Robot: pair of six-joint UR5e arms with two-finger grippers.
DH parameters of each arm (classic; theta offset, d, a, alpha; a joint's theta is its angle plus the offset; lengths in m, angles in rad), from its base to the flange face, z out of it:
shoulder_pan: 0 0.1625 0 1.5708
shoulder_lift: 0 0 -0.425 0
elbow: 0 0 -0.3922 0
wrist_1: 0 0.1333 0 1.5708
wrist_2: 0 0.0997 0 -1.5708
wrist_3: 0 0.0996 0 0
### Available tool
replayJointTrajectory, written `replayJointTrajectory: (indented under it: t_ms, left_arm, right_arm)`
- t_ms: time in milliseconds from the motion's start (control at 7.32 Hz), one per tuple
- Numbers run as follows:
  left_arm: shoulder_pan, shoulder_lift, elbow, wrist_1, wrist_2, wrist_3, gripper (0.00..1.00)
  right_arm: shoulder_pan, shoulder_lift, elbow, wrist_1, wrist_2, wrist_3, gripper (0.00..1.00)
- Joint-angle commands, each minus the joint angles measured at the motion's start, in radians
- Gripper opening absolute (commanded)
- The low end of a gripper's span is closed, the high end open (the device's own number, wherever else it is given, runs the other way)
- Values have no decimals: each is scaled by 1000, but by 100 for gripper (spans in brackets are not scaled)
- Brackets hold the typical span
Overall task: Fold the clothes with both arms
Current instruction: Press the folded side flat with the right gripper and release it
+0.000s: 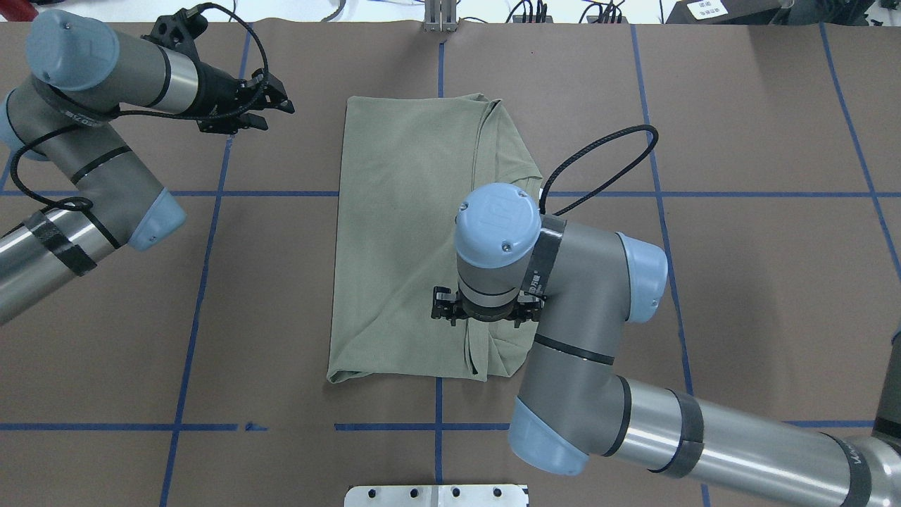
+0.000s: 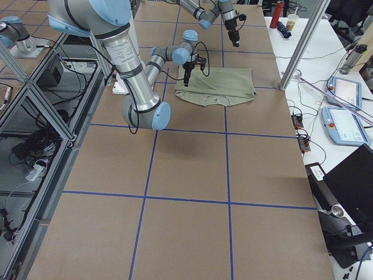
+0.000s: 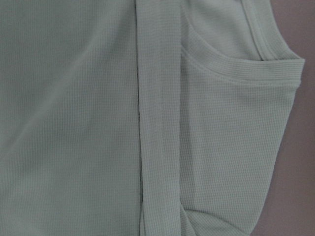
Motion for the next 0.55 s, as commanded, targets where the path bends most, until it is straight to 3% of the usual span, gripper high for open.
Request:
replayJointTrajectory:
  t_ms: [0,410]
  left_arm:
    - [1,11,0,-6,-1,1,63]
    - [1,23,0,-9,-1,-1,63]
  right_arm:
    - [-24,52,-82,-47,-16,-183,95]
    - [-69,84,-108,-142,-71,-278,92]
